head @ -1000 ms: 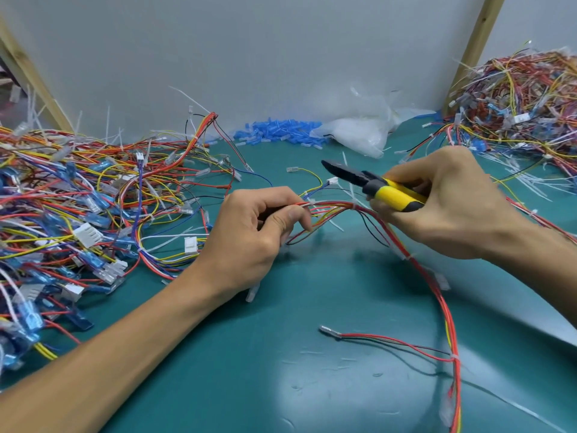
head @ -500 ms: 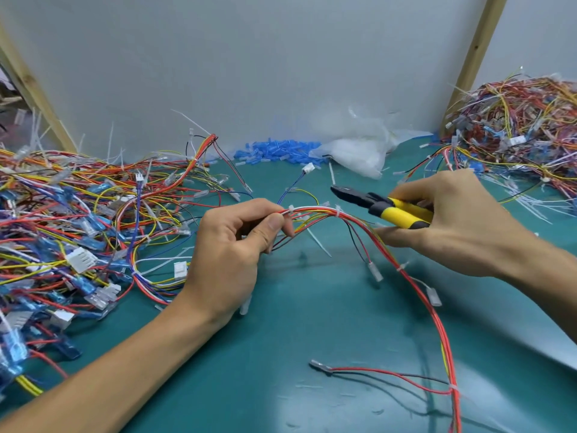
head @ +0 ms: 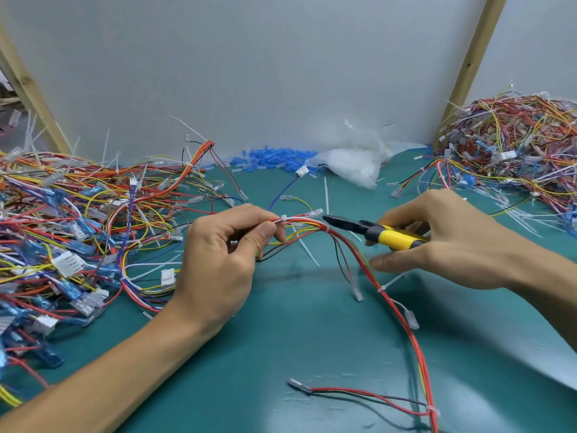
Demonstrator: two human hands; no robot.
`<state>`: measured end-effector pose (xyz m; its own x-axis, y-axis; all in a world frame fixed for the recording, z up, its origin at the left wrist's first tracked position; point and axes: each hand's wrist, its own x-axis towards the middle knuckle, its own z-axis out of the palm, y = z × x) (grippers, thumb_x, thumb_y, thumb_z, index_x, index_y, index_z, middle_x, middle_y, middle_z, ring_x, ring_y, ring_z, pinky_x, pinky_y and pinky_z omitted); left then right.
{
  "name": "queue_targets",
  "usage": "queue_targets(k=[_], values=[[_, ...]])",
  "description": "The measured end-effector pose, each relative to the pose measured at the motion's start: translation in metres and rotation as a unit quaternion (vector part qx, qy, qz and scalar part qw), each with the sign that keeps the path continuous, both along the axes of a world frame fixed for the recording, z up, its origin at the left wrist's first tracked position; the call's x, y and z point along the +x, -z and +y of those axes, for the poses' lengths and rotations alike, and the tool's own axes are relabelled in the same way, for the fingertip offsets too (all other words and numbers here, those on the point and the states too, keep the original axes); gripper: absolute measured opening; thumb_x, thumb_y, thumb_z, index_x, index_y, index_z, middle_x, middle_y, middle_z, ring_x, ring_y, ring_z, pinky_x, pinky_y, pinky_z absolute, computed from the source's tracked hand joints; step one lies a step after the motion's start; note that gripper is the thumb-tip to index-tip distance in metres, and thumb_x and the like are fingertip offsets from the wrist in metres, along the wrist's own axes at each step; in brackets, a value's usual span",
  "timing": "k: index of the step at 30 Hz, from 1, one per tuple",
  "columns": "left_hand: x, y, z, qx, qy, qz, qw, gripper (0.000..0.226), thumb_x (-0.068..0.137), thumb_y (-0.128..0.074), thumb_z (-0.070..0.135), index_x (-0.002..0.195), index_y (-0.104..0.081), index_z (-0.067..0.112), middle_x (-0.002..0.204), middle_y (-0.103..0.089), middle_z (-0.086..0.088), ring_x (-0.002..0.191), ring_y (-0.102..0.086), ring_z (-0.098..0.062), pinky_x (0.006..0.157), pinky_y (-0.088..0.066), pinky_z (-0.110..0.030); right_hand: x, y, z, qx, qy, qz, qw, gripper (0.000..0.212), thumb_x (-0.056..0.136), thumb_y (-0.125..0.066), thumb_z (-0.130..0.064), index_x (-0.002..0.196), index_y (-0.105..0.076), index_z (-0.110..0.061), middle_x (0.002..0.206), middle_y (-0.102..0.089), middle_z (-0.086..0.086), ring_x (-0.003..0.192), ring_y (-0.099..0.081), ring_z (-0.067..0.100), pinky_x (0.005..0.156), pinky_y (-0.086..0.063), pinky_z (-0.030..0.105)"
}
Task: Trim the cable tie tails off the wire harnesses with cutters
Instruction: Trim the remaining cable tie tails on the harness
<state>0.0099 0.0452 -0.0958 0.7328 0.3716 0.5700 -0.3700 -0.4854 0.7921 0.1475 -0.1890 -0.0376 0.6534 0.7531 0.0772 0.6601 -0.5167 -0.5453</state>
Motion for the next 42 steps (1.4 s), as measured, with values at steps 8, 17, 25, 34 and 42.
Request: queue_targets(k=[8, 17, 25, 34, 42], values=[[-0.0001, 0.0002, -0.0005, -0.013, 0.002, -0.001, 1.000, 0.022, 0.093, -0.060, 0.017, 0.077, -0.075, 0.016, 0.059, -0.052, 0.009, 0.053, -0.037, -0.012, 0.050, -0.029, -0.026, 0.0055, 0.0001, -0.0035, -0.009, 0.018, -0.037, 0.999, 0.034, 0.067, -0.077, -0.059, 0.071, -0.071, -0.026, 0.052, -0.055, -0.001, 0.048, -0.042, 0.012, 0.052, -0.033, 0.032], [-0.0008, -0.0013, -0.0026, 0.010, -0.003, -0.004, 1.000, 0.022, 0.093, -0.060, 0.015, 0.078, -0.075, 0.018, 0.059, -0.052, 0.013, 0.052, -0.038, -0.007, 0.048, -0.030, -0.019, 0.0060, -0.0013, -0.0045, -0.036, 0.011, 0.007, 0.999, 0.051, 0.068, -0.075, -0.066, 0.084, -0.077, -0.018, 0.065, -0.061, 0.009, 0.053, -0.041, 0.015, 0.057, -0.034, 0.037], [-0.0012, -0.0020, -0.0016, 0.022, -0.016, 0.000, 1.000, 0.021, 0.092, -0.060, 0.016, 0.079, -0.075, 0.018, 0.061, -0.057, 0.015, 0.055, -0.044, -0.006, 0.049, -0.034, -0.021, 0.0012, -0.0041, -0.0030, -0.008, 0.008, 0.074, 0.997, 0.049, 0.061, -0.076, -0.069, 0.093, -0.082, -0.033, 0.067, -0.068, 0.003, 0.056, -0.052, 0.011, 0.060, -0.044, 0.036], [0.0000, -0.0008, -0.0002, -0.001, -0.014, -0.012, 1.000, 0.020, 0.093, -0.059, 0.014, 0.081, -0.076, 0.016, 0.063, -0.060, 0.016, 0.057, -0.046, -0.007, 0.054, -0.038, -0.025, 0.0006, -0.0067, -0.0041, 0.012, 0.000, 0.124, 0.992, 0.047, 0.061, -0.080, -0.062, 0.096, -0.083, -0.031, 0.071, -0.071, 0.008, 0.060, -0.060, 0.016, 0.064, -0.054, 0.045], [-0.0001, -0.0012, -0.0001, -0.009, -0.021, -0.017, 1.000, 0.020, 0.093, -0.060, 0.015, 0.081, -0.075, 0.014, 0.061, -0.058, 0.014, 0.055, -0.045, -0.006, 0.057, -0.042, -0.034, 0.0037, -0.0079, -0.0056, 0.026, -0.022, 0.142, 0.989, 0.037, 0.067, -0.082, -0.050, 0.097, -0.084, -0.030, 0.078, -0.072, 0.006, 0.074, -0.070, 0.029, 0.067, -0.056, 0.038]])
